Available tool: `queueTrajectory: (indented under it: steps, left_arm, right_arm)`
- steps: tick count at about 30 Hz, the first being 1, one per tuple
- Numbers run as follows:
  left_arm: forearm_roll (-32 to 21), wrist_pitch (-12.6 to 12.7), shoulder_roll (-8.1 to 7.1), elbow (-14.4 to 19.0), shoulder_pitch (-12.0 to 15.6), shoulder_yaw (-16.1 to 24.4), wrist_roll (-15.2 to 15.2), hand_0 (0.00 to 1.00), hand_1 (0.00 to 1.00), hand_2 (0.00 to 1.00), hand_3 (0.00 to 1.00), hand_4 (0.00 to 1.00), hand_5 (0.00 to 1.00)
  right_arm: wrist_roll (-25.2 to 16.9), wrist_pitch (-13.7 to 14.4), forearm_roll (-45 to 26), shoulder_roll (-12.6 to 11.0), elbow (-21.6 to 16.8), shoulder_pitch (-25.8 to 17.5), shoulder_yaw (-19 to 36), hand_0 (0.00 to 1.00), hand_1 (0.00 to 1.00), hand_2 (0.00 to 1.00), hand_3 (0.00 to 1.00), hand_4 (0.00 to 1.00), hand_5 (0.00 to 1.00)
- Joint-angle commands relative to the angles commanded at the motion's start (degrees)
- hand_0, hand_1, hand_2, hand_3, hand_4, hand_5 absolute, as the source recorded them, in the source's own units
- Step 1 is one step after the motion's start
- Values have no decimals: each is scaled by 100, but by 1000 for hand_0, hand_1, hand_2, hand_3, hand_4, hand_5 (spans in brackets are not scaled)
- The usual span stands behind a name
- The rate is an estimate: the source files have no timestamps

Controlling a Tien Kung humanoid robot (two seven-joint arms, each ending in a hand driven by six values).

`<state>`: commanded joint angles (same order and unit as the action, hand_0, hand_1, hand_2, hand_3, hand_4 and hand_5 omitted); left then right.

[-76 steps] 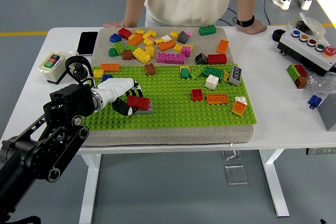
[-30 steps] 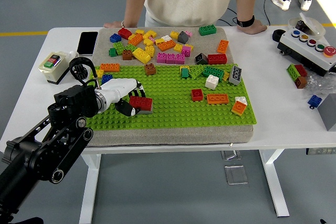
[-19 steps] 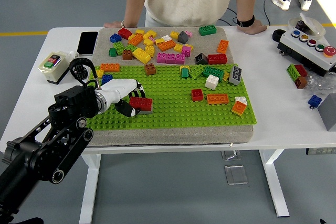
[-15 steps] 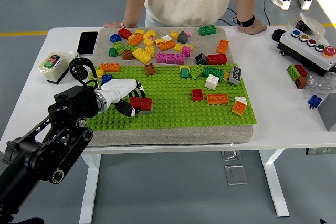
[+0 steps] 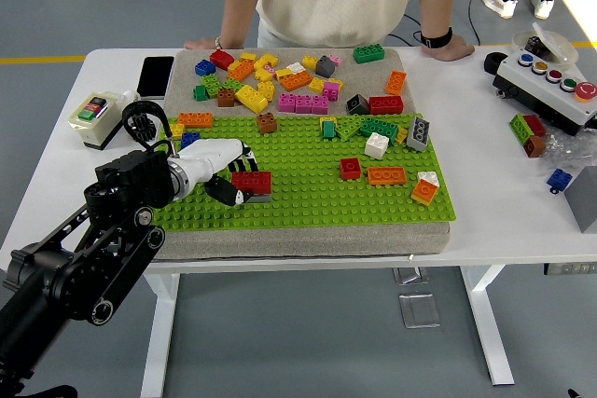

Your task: Pick up the brick,pile it on top of brick,press brick,pick up the brick,pile it on top of brick,press brick

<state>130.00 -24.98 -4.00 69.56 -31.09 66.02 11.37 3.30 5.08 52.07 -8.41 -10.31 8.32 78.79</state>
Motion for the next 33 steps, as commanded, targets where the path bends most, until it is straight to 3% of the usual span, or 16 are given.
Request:
queueTrajectory:
  steps: [33]
  left_arm:
    - [0,50,13,-126,-24,7,-45,771,688,653,585,733,263]
  right_arm:
    - [-6,-19,-37,9,0,3,-19,755,687,731,735,998,642]
